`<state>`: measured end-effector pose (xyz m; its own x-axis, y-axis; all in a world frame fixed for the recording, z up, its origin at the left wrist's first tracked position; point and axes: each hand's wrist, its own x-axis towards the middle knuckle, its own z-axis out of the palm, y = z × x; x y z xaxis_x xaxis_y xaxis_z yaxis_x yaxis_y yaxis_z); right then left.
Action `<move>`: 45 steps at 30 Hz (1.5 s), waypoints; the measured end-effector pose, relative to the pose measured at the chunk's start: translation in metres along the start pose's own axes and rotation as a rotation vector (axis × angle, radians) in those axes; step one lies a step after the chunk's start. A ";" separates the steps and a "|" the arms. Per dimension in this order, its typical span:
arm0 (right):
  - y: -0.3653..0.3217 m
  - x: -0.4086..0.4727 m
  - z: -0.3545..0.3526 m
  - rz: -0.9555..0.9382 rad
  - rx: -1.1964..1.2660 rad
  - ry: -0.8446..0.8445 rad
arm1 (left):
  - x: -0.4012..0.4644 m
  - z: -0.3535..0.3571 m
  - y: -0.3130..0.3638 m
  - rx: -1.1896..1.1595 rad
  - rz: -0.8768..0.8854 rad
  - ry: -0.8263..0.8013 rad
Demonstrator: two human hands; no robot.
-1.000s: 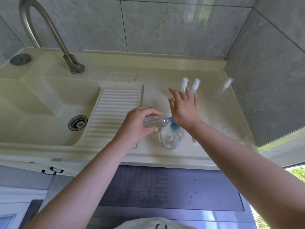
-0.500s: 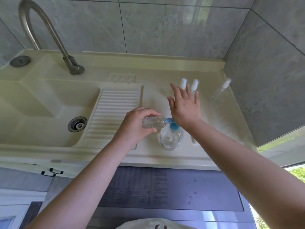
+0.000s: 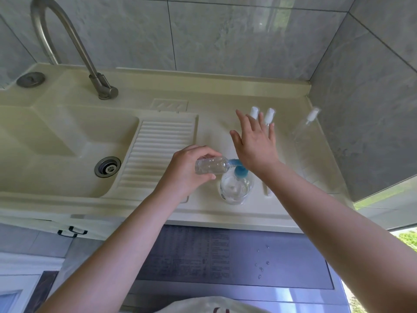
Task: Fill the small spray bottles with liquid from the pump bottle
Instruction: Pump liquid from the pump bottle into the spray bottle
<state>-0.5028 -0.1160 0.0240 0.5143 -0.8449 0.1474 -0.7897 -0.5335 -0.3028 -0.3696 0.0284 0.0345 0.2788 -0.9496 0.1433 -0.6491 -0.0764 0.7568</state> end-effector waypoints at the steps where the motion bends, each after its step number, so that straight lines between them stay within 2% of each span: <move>1: -0.001 -0.001 0.002 -0.014 -0.019 -0.001 | 0.000 0.000 0.000 -0.003 -0.001 0.002; 10: -0.001 0.002 -0.006 -0.073 -0.030 0.076 | 0.000 -0.001 0.001 -0.015 -0.009 -0.003; 15: 0.001 -0.005 0.004 -0.053 -0.062 0.003 | 0.001 0.001 0.002 -0.014 -0.006 -0.005; 18: -0.002 -0.005 0.001 -0.091 -0.105 0.045 | 0.001 0.001 0.001 -0.002 -0.003 -0.010; 22: -0.003 -0.002 -0.006 -0.062 -0.026 0.026 | 0.000 0.000 0.002 -0.017 0.002 -0.005; 27: 0.002 -0.006 0.006 -0.031 0.109 -0.099 | 0.001 0.002 0.002 0.008 -0.003 -0.023; 33: 0.003 -0.001 -0.004 -0.020 0.139 -0.075 | 0.002 0.002 0.003 0.014 0.003 -0.024; 41: 0.003 -0.005 0.001 -0.093 -0.025 -0.043 | 0.001 0.001 0.000 0.012 0.006 -0.024; 45: -0.002 0.000 -0.008 -0.027 0.075 -0.059 | 0.000 0.001 0.001 -0.005 0.012 -0.012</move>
<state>-0.5040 -0.1159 0.0323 0.5556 -0.8252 0.1014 -0.7492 -0.5498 -0.3693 -0.3712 0.0278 0.0342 0.2628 -0.9540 0.1445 -0.6487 -0.0639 0.7584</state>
